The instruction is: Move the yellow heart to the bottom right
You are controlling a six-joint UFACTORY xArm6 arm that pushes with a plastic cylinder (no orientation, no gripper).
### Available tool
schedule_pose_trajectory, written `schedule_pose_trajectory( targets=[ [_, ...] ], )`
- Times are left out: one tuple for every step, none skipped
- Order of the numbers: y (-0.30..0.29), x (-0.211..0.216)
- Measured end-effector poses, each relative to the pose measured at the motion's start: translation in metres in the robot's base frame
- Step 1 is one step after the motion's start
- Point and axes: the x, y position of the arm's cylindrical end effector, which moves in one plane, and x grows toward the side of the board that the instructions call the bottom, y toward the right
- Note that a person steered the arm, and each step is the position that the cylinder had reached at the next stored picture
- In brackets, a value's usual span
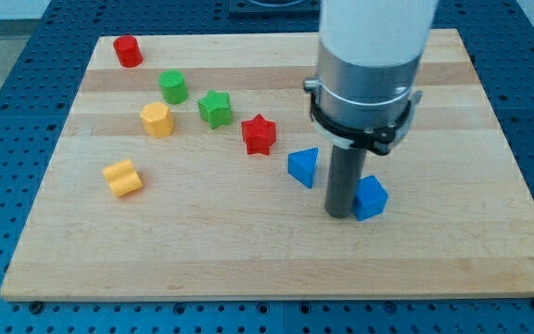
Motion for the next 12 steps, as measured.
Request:
schedule_pose_trajectory(
  targets=[
    [-0.014, 0.016],
    [-0.166, 0.068],
    [-0.322, 0.051],
    [-0.379, -0.018],
    [-0.331, -0.036],
    [-0.266, -0.043],
    [-0.212, -0.015],
    [-0.225, -0.015],
    [-0.287, -0.043],
    [-0.252, -0.087],
    [-0.189, -0.074],
    [-0.133, -0.022]
  ],
)
